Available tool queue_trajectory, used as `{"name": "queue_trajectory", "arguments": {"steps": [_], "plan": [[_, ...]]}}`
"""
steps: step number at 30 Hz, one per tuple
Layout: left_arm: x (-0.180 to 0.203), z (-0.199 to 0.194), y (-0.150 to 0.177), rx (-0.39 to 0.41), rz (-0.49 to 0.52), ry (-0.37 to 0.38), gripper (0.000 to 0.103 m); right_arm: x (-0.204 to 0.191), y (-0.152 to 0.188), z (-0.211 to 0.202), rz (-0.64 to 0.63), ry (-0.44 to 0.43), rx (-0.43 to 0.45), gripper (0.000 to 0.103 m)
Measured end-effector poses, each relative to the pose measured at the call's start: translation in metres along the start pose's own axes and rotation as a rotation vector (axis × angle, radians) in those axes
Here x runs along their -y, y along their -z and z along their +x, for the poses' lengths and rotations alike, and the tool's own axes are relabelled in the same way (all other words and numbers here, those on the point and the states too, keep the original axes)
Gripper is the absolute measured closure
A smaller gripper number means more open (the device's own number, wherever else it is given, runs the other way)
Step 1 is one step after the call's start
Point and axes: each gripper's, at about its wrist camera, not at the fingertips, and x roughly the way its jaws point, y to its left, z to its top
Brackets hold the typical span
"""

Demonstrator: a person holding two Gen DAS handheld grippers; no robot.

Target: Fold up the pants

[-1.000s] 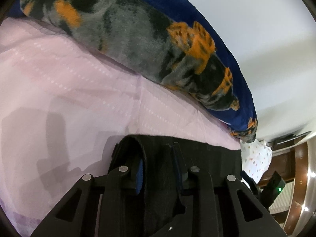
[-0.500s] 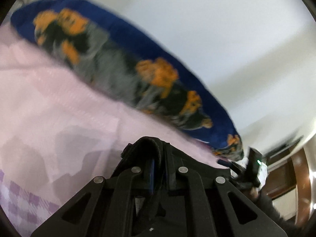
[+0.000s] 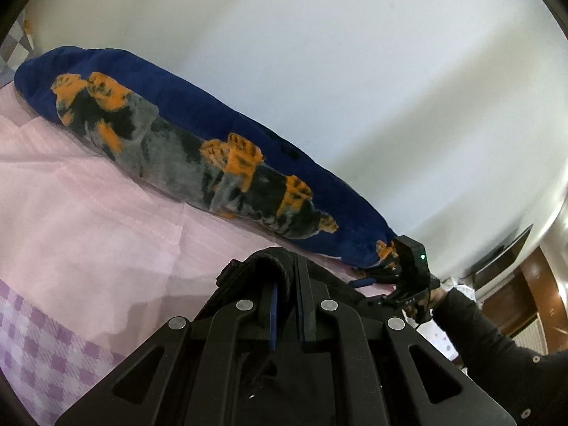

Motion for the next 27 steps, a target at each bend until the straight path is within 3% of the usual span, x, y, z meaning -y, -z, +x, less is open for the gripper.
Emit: {"name": "queue_trajectory", "arguments": {"steps": [2, 9, 12, 13, 17, 27], "plan": [[-0.001, 0.001, 0.000, -0.001, -0.001, -0.011, 0.095, 0.003, 0.001, 0.003, -0.013, 0.008, -0.023, 0.048], [0.001, 0.001, 0.000, -0.002, 0.019, -0.041, 0.095, 0.011, 0.015, 0.008, -0.013, -0.016, -0.065, 0.057], [0.002, 0.001, 0.000, 0.000, 0.015, -0.052, 0.095, 0.005, 0.019, 0.009, -0.034, 0.004, -0.060, 0.078], [0.002, 0.002, 0.001, 0.000, 0.015, -0.057, 0.095, 0.003, 0.019, 0.009, -0.037, 0.020, -0.060, 0.085], [0.002, 0.003, 0.001, 0.002, 0.035, -0.091, 0.095, -0.014, 0.029, -0.004, -0.060, 0.100, -0.020, 0.092], [0.022, -0.030, 0.018, 0.020, 0.086, -0.078, 0.095, -0.118, 0.092, -0.052, -0.043, 0.429, 0.156, 0.093]]}}
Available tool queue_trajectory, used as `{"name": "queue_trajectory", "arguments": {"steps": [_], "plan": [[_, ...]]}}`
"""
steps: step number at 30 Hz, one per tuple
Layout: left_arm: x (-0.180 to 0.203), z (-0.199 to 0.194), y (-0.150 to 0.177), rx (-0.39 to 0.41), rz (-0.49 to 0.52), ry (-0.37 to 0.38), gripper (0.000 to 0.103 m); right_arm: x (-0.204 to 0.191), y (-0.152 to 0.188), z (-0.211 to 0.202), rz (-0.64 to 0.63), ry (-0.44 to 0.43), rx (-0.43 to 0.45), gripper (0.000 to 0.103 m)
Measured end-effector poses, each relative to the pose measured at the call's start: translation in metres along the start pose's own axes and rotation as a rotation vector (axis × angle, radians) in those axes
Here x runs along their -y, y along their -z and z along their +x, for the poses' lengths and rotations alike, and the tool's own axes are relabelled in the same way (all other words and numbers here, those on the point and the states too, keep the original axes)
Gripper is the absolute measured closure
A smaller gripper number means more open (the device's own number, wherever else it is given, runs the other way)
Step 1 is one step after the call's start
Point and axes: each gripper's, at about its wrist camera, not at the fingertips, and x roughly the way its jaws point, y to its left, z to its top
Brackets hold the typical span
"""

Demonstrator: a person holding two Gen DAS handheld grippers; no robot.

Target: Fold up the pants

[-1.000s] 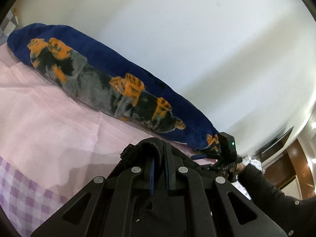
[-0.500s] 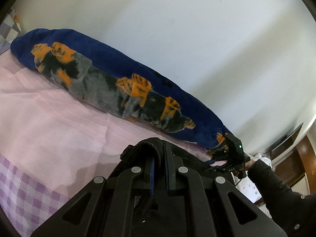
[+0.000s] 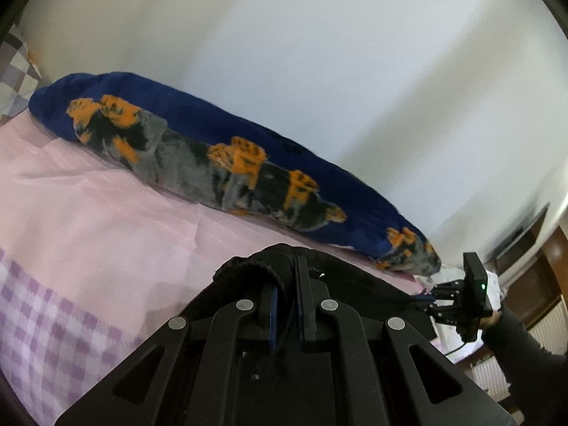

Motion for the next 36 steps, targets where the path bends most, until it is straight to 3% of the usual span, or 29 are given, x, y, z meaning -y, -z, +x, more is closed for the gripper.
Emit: {"name": "queue_trajectory", "arguments": {"steps": [7, 12, 19, 24, 28, 31, 32, 34, 36], "plan": [[0.027, -0.060, 0.042, -0.027, 0.041, 0.028, 0.094, -0.056, 0.055, -0.040, 0.134, 0.054, 0.072, 0.094], [0.023, -0.092, 0.094, -0.108, 0.009, 0.006, 0.093, -0.092, 0.098, -0.040, 0.233, 0.033, 0.074, 0.095], [0.002, -0.089, 0.166, -0.257, 0.054, -0.120, 0.091, -0.115, 0.134, -0.017, 0.306, 0.031, 0.040, 0.095], [-0.001, -0.080, 0.193, -0.320, 0.111, -0.195, 0.090, -0.123, 0.142, 0.000, 0.342, 0.082, 0.007, 0.094], [0.004, -0.082, 0.195, -0.322, 0.134, -0.233, 0.082, -0.130, 0.144, 0.006, 0.360, 0.148, -0.004, 0.086], [0.004, -0.087, 0.194, -0.341, 0.105, -0.255, 0.077, -0.134, 0.146, 0.001, 0.399, 0.177, 0.012, 0.060], [0.003, -0.091, 0.193, -0.340, 0.096, -0.259, 0.075, -0.137, 0.149, -0.005, 0.412, 0.183, 0.036, 0.058], [0.001, -0.098, 0.192, -0.333, 0.067, -0.276, 0.061, -0.141, 0.154, -0.013, 0.443, 0.180, 0.063, 0.057], [-0.005, -0.113, 0.194, -0.310, -0.017, -0.242, 0.058, -0.143, 0.160, -0.023, 0.500, 0.140, 0.102, 0.055]]}}
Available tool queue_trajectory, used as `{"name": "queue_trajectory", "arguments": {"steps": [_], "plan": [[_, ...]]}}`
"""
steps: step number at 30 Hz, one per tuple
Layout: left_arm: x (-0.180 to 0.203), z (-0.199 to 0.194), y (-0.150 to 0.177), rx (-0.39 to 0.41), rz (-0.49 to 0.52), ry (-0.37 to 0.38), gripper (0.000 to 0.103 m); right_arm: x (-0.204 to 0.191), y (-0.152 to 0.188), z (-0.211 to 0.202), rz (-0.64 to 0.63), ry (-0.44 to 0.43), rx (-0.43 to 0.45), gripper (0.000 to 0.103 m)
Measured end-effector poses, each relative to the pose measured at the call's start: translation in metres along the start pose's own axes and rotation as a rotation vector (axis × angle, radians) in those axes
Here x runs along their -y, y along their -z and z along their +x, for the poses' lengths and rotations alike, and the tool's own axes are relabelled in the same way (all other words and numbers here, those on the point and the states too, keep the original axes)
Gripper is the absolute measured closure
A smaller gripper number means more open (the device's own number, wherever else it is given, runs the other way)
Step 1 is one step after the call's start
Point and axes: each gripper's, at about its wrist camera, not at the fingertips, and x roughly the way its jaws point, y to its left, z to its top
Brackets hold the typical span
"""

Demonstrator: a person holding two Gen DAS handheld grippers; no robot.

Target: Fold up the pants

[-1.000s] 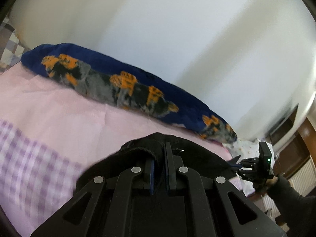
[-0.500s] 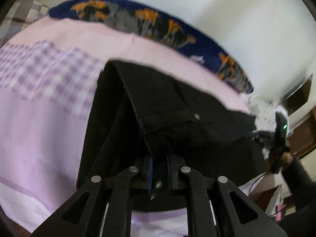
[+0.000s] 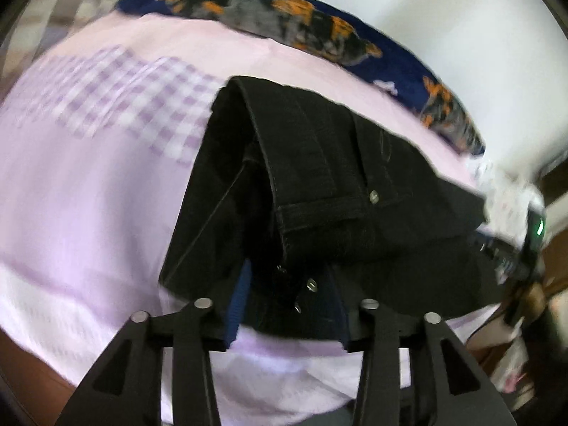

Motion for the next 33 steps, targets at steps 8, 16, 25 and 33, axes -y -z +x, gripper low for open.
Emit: {"name": "queue_trajectory", "arguments": {"steps": [8, 16, 25, 33], "plan": [[-0.007, -0.004, 0.017, 0.001, -0.229, 0.232, 0.058, 0.010, 0.030, -0.006, 0.310, -0.200, 0.032, 0.050], [-0.005, 0.041, 0.011, -0.017, -0.352, 0.220, 0.058, 0.020, 0.046, 0.005, 0.495, -0.270, 0.063, 0.048], [-0.007, 0.041, 0.003, 0.091, -0.389, 0.233, 0.086, 0.035, 0.048, 0.023, 0.697, -0.419, 0.135, 0.048], [0.021, 0.007, -0.021, 0.166, -0.303, 0.243, 0.088, 0.051, 0.035, 0.035, 0.781, -0.452, 0.205, 0.049]]}}
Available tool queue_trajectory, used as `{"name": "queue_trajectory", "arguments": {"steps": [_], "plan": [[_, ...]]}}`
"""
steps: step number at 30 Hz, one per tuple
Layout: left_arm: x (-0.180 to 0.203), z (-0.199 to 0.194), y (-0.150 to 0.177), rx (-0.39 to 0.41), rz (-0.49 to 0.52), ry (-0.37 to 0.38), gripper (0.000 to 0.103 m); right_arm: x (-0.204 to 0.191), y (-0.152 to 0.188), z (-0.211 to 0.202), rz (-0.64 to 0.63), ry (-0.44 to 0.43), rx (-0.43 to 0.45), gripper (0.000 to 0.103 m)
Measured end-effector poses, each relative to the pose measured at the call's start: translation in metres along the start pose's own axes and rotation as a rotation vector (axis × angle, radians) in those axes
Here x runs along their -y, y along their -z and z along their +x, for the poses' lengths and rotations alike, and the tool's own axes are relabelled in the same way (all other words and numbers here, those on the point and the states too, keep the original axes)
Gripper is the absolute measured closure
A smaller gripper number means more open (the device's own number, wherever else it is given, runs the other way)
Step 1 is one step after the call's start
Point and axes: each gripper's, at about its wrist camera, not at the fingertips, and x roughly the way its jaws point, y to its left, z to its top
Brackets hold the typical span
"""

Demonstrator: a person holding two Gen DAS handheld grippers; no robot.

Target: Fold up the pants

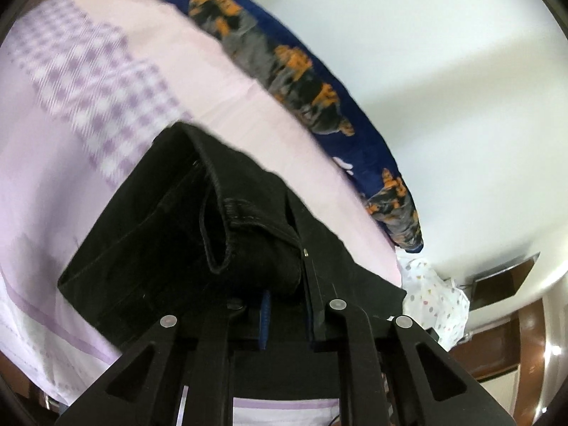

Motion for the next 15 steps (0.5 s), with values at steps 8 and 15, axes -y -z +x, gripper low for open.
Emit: {"name": "queue_trajectory", "arguments": {"steps": [8, 15], "plan": [[-0.002, 0.007, -0.004, -0.020, 0.021, -0.090, 0.088, 0.046, -0.065, -0.029, 0.121, 0.065, 0.169, 0.060], [-0.006, 0.018, -0.004, -0.036, 0.032, -0.161, 0.088, 0.087, -0.112, -0.066, 0.183, 0.168, 0.278, 0.066]]}}
